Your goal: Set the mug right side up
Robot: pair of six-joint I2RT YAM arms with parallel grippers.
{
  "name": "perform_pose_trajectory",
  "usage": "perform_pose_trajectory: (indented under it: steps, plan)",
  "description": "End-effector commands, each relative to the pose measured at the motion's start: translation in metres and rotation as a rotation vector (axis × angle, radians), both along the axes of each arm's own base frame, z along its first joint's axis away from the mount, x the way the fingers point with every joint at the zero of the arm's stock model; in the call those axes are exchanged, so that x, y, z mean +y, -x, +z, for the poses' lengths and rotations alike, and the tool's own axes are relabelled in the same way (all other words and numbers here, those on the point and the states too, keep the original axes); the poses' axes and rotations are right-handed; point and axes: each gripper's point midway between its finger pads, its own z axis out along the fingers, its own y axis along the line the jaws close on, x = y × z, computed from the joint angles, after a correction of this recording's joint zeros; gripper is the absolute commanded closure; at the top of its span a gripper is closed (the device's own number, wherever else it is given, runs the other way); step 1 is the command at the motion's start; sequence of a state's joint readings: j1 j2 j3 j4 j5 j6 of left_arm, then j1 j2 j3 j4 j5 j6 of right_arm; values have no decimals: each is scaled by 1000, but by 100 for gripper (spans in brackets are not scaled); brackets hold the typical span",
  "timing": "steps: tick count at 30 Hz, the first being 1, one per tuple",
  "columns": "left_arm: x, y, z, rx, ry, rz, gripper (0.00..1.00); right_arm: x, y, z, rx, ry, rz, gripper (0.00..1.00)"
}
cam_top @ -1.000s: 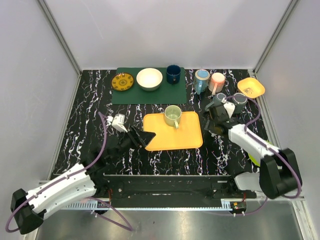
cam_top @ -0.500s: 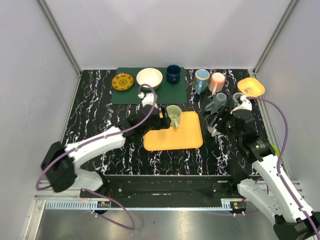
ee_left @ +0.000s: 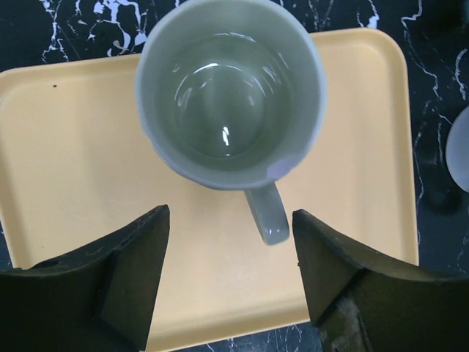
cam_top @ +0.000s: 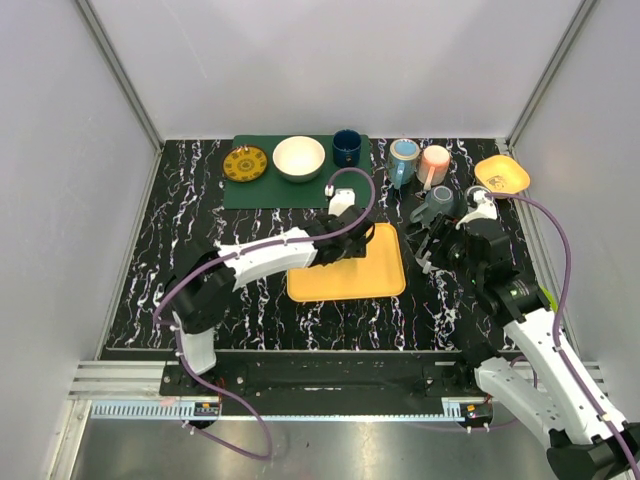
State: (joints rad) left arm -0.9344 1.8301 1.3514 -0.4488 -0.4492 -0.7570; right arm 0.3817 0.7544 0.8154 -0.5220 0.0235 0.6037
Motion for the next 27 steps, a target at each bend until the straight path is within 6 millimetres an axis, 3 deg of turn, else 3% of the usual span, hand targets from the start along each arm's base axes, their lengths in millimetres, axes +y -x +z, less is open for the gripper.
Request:
perform_pose_trajectory:
  steps: [1,9,16,19,21,22,27]
  plan:
    - [3,-19,8,-45,-26,72,30,3,4,25,-78,-10,39,30]
    - [9,-36,3,-39,-37,120,37,2,6,24,-82,-7,41,30]
    - [23,-34,4,-42,-45,121,42,3,6,17,-73,-3,41,29]
    - [24,-34,5,-42,-46,110,54,3,4,17,-75,-4,41,29]
    - [25,-34,6,-43,-50,105,72,3,4,15,-71,-2,41,29]
    - [25,-34,7,-46,-45,103,73,3,3,14,-68,-1,40,29]
    - [30,-31,3,-42,-58,103,59,3,3,14,-68,0,41,29]
